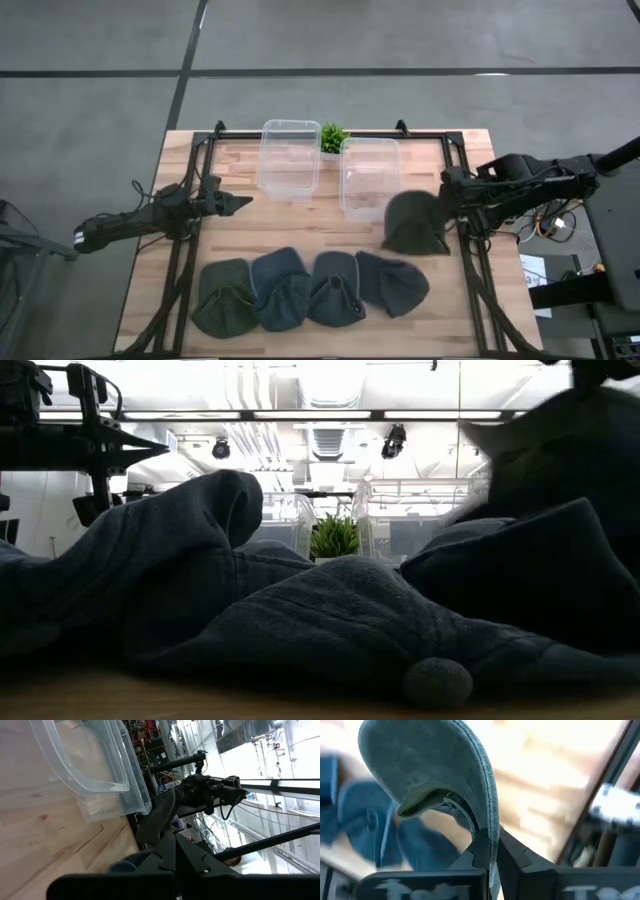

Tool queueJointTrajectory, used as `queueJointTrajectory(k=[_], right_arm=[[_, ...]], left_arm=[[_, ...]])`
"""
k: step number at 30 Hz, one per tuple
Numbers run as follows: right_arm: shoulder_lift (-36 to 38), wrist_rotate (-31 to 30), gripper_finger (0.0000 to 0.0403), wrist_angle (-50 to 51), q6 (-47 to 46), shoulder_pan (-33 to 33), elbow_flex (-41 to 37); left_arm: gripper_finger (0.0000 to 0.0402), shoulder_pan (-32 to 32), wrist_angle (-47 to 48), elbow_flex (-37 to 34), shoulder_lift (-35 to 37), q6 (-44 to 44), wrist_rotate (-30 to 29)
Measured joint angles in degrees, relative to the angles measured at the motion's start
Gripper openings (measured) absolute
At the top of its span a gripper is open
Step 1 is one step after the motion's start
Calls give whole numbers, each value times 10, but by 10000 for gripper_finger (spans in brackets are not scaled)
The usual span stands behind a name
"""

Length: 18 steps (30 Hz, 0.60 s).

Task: Pick & Place hat
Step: Put the right black cap into the right transparent bin

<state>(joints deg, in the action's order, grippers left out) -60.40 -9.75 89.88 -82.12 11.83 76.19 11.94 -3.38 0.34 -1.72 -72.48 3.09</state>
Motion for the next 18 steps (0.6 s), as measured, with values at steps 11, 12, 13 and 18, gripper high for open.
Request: queueJointTrajectory(k=[11,12,13,18], right_arm=[[-14,-24,10,-4,57,-12,131],[-15,-41,10,-9,61,-13,151],[-17,-62,10,-13,66,-15,169],[-28,-154,10,-31,112,-38,238]], left_arm=[[2,0,0,0,0,0,0],[2,0,0,0,0,0,0],[2,0,0,0,0,2,0],[2,0,0,0,0,2,0]])
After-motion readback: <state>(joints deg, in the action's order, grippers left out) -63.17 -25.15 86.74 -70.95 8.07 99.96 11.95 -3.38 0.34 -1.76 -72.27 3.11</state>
